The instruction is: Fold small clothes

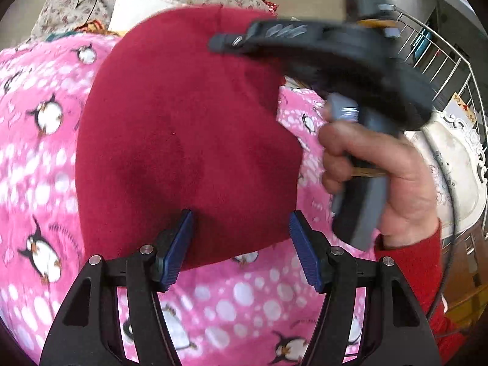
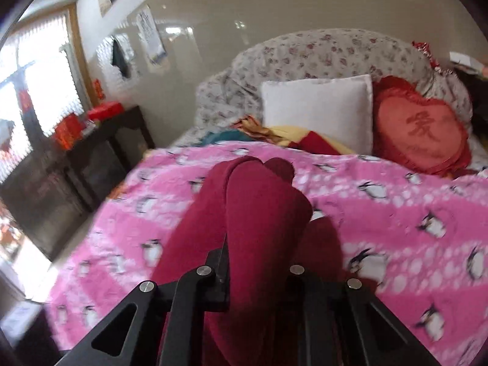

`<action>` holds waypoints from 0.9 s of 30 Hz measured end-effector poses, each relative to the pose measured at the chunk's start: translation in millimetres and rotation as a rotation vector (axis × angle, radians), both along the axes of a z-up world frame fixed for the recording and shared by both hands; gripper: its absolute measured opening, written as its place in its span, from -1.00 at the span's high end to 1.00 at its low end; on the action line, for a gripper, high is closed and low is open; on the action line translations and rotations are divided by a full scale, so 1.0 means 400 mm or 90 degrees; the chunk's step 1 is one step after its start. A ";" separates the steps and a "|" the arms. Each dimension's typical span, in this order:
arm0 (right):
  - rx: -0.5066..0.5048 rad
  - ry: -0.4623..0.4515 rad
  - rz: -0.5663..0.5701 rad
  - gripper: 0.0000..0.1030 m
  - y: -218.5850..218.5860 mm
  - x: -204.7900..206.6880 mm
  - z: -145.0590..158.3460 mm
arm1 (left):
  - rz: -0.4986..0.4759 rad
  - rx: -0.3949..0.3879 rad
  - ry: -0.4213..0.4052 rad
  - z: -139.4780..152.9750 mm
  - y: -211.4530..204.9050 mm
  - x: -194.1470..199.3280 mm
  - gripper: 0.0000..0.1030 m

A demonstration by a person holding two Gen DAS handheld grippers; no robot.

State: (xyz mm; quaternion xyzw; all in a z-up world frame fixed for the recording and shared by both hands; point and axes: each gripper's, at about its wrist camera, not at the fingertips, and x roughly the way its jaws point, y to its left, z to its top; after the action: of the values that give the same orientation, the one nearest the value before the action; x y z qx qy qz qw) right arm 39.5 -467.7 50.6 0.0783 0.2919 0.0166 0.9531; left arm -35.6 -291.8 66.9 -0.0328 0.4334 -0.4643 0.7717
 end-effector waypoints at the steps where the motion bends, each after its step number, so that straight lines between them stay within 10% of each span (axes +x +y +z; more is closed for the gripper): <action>1: -0.006 0.018 -0.008 0.70 -0.010 0.022 -0.018 | 0.001 -0.007 -0.005 0.008 0.002 -0.001 -0.24; 5: 0.042 0.081 -0.022 0.58 -0.056 0.077 -0.109 | 0.023 -0.004 -0.023 0.027 0.050 -0.009 -0.24; 8: 0.109 0.059 -0.043 0.08 -0.093 0.024 -0.102 | 0.056 0.020 -0.062 0.037 0.112 -0.017 -0.24; 17: 0.177 0.005 0.009 0.01 -0.043 -0.281 -0.043 | 0.128 0.061 -0.101 -0.033 0.179 0.022 -0.24; 27: 0.233 0.058 0.022 0.22 0.001 -0.191 -0.177 | 0.123 0.072 -0.067 -0.054 0.157 0.014 -0.24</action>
State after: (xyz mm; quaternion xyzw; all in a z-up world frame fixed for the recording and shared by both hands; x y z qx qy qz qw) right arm -36.7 -467.1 -20.1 0.2460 0.3285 0.0822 0.9082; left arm -30.1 -228.8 45.2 -0.0064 0.4127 -0.3633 0.8352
